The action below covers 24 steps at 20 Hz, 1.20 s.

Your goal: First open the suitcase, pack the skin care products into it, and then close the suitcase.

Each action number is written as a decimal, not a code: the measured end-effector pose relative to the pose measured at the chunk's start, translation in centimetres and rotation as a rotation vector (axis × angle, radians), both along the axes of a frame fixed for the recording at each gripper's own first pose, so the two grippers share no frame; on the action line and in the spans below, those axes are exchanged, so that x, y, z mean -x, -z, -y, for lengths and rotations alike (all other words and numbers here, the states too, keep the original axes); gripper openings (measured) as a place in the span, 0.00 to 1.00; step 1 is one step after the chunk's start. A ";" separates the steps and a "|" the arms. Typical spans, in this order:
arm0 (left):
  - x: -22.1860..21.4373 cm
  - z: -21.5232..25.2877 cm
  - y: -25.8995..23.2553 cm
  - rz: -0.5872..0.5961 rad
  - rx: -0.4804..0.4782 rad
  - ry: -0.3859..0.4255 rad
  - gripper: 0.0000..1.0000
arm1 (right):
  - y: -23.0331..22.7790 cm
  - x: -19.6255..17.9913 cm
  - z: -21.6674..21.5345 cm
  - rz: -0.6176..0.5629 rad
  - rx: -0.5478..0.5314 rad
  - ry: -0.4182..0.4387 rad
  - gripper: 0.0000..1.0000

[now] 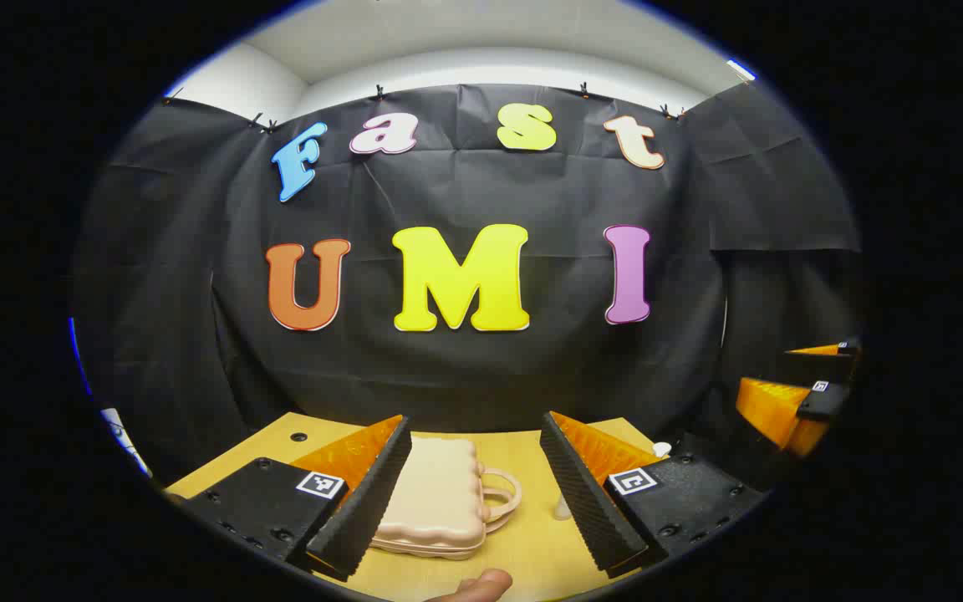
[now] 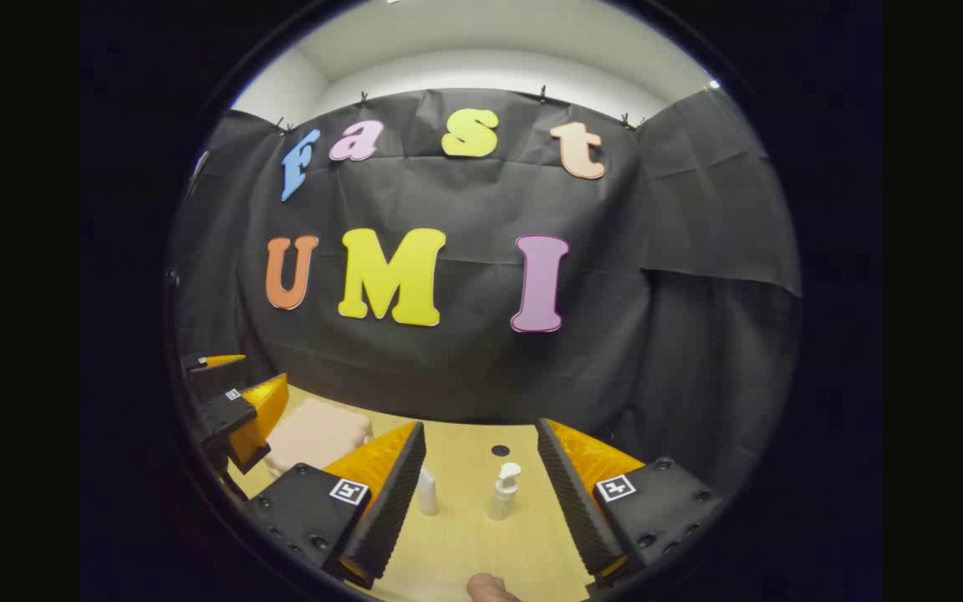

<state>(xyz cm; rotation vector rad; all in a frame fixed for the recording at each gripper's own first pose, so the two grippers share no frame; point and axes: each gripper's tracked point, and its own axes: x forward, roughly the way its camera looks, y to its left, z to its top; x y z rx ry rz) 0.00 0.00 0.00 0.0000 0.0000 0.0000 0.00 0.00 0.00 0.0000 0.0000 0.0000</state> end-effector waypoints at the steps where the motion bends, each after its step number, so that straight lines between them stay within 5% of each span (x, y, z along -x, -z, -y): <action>1: -0.2 0.4 0.0 0.001 -0.003 0.005 0.99 | 0.0 -0.2 0.2 0.002 0.013 0.000 0.80; 18: -2.9 1.8 1.6 -0.011 -0.052 0.002 0.99 | 0.2 -3.3 1.1 0.007 0.050 -0.048 0.80; 24: -5.6 0.1 7.8 -0.046 -0.343 -0.031 0.99 | 1.7 -3.9 7.8 -0.015 0.068 0.052 0.80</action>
